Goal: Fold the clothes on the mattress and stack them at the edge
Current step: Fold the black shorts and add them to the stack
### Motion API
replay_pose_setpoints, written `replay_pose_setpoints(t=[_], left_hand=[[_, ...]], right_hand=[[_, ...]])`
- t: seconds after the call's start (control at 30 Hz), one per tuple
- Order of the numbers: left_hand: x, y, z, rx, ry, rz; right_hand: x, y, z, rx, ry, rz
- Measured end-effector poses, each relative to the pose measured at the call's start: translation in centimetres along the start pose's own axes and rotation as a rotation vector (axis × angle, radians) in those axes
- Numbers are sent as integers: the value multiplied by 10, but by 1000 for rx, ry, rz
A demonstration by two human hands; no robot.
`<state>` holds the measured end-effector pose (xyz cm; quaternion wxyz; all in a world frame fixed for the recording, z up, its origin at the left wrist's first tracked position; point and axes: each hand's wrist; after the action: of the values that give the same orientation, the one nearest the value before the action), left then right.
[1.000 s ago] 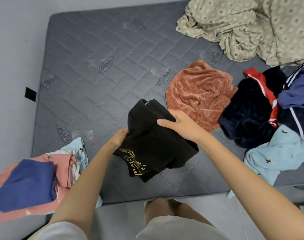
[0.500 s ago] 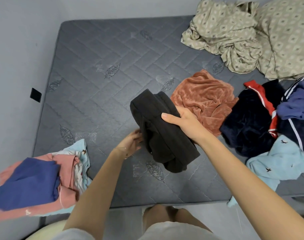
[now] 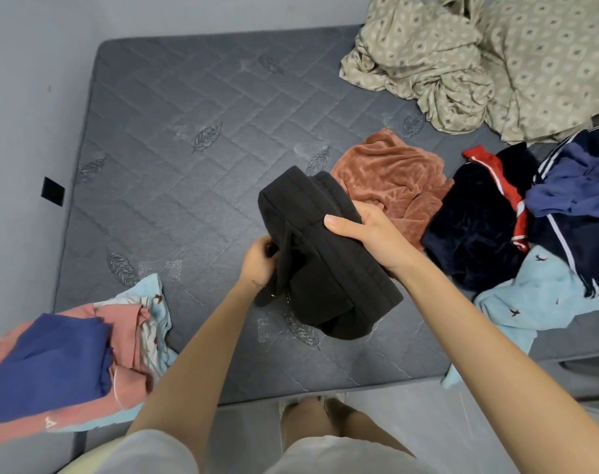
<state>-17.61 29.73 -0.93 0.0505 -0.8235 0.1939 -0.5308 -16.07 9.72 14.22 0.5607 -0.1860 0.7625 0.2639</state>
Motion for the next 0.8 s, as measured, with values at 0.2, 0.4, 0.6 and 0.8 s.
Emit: replay_pose_setpoints(t=[0.2,0.4,0.6,0.8], left_hand=[[-12,-45,-16,-99,-11,38],[-8,-101,-21,-221,-137,147],[-13,-72,31,61,-64,579],[-69,5,54,-41,-3,633]], right_hand=[[7,-24,-25,158,25,154],[31,-60,-45,278,186,283],[104,-93,-27,520,334,139],[204,-121,-13,528,596,-445]])
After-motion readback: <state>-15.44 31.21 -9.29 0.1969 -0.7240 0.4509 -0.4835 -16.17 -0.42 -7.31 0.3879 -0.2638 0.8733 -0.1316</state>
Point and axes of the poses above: each hand's wrist, its own z-axis towards the middle knuckle, its own y-axis out of the palm, x = y × z, and after that the axes turned 13 degrees about -x, right-handed
